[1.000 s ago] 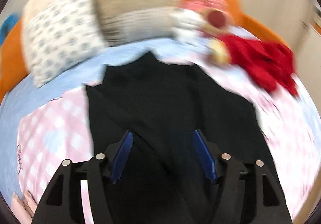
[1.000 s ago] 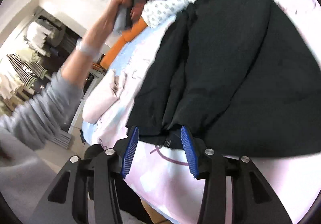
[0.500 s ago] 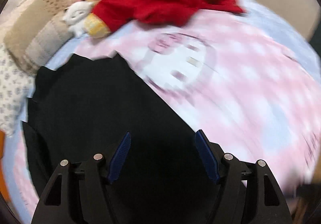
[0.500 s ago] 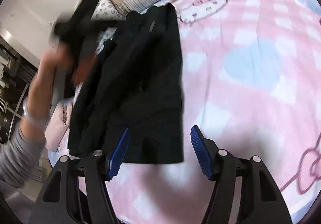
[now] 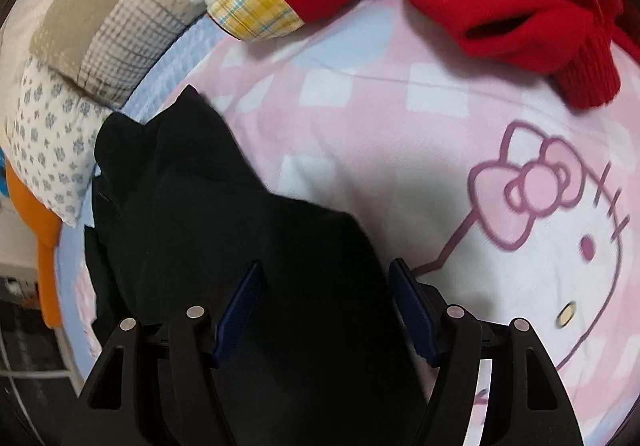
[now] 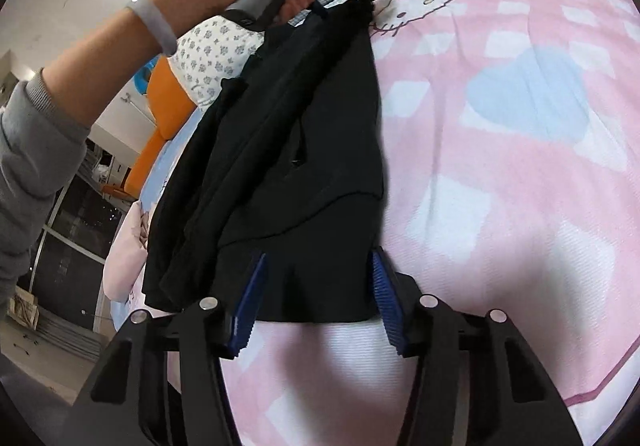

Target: Fold large clothes

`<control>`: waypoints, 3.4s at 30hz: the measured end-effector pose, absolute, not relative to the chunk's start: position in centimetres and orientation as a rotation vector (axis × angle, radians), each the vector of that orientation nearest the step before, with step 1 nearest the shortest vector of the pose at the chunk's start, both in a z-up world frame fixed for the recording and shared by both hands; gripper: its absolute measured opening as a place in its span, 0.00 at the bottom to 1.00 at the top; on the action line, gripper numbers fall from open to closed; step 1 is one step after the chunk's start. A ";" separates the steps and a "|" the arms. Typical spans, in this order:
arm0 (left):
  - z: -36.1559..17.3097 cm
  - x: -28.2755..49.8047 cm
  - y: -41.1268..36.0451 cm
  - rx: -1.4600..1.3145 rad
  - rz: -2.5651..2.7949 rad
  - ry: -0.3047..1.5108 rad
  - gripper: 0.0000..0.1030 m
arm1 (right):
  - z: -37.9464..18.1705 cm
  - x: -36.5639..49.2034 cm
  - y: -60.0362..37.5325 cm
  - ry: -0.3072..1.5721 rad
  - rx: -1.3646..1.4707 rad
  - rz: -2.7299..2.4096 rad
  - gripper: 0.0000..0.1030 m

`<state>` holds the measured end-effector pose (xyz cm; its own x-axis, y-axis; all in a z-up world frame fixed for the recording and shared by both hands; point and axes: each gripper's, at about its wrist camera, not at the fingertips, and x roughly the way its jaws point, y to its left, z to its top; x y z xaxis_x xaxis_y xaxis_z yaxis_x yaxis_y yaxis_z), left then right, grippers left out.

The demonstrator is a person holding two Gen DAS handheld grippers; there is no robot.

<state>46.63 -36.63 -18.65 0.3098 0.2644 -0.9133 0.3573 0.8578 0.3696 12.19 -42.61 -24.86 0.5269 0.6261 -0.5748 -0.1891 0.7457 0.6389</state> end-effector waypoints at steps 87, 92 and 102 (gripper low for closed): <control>-19.1 14.6 4.3 -0.190 -0.437 1.260 0.49 | -20.5 13.8 -27.5 0.958 -0.068 0.588 0.35; -19.3 13.0 4.0 -0.207 -0.464 1.267 0.48 | -20.3 14.0 -28.3 0.949 -0.074 0.606 0.15; -20.6 12.6 5.1 -0.199 -0.448 1.270 0.35 | -22.4 14.1 -30.6 0.987 0.001 0.604 0.11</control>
